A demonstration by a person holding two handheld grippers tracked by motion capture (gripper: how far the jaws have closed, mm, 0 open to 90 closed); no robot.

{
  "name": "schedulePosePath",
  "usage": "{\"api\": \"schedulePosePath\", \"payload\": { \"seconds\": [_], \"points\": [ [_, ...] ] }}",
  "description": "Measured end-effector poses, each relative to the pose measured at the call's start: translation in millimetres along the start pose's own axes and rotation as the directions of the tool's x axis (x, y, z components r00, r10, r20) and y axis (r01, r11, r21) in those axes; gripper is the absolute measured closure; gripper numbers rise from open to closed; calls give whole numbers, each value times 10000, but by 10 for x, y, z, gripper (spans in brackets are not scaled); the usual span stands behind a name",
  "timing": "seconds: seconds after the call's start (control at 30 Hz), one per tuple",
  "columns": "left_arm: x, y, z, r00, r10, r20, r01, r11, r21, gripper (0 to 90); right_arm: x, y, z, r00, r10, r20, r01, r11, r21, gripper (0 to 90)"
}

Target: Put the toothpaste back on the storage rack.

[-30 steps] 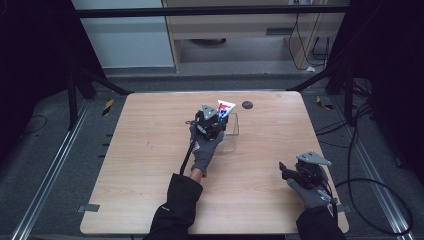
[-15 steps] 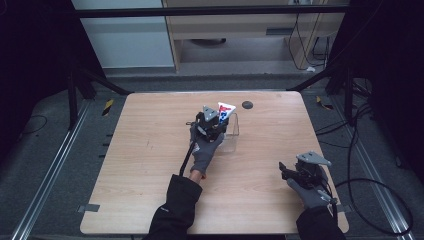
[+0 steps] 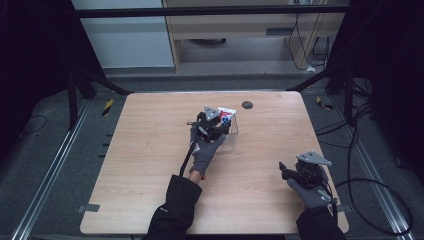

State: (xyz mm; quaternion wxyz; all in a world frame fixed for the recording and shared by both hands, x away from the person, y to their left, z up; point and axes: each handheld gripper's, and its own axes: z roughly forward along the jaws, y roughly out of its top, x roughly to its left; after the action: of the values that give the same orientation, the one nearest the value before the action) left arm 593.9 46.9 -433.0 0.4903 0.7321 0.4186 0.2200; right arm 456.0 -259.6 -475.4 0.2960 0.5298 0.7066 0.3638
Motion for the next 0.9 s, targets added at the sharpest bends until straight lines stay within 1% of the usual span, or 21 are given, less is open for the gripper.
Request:
{"api": "schedulePosePath", "payload": {
  "seconds": [0.07,0.13,0.2,0.23,0.27,0.3,0.33,0.37,0.43,0.5,0.53,0.6,0.63,0.73,0.83,0.9],
  "points": [
    [17,3,-27,9999,-107,47,108,9998,-173,519,1,0,-1,10000,3,-3,-3,10000,0,272],
    [28,8,-66,9999,-116,95,120,9993,-363,505,3,1,-1,10000,6,-2,-6,10000,-5,272],
    [39,24,-116,10000,-48,63,51,9991,-428,485,4,1,0,10000,10,2,-10,10000,-4,271],
    [49,32,-144,10000,-31,42,33,9985,-550,477,4,1,1,10000,9,1,-9,10000,-6,271],
    [61,43,-175,9999,-107,73,111,9982,-581,461,4,2,2,10000,14,3,-14,10000,-2,271],
    [76,53,-204,9997,-184,130,191,9985,-514,448,4,1,2,10000,8,10,-8,10000,0,271],
    [88,57,-229,9997,-202,164,211,9981,-576,446,4,2,1,10000,16,10,-16,10000,1,270],
    [100,59,-261,9998,-139,142,149,9975,-697,442,4,2,1,10000,19,15,-19,10000,-5,270],
    [121,69,-335,9997,-151,169,165,9964,-827,437,5,3,-2,10000,46,21,-46,10000,-3,269],
    [136,77,-410,9998,-115,181,131,9959,-892,422,2,3,-4,10000,32,52,-32,10000,-1,268],
    [143,79,-449,9998,-30,179,46,9960,-892,422,2,3,-4,10000,32,52,-32,10000,-1,268],
    [169,76,-525,9988,-106,474,147,9961,-871,417,0,3,-9,10000,31,78,-31,10000,-18,267],
    [186,73,-570,9984,-40,557,87,9964,-843,407,1,4,-11,10000,46,81,-46,10000,-13,266],
    [249,44,-730,9983,438,377,-413,9970,-657,395,-7,-1,-22,9999,31,115,-30,10000,-36,265],
    [344,-4,-918,9972,669,321,-654,9968,-454,387,-16,-10,-28,9998,91,161,-90,10000,-35,263],
    [412,-47,-1049,9962,846,180,-841,9960,-297,386,-17,-13,-32,9997,142,178,-141,9999,-22,261]
  ]
}}
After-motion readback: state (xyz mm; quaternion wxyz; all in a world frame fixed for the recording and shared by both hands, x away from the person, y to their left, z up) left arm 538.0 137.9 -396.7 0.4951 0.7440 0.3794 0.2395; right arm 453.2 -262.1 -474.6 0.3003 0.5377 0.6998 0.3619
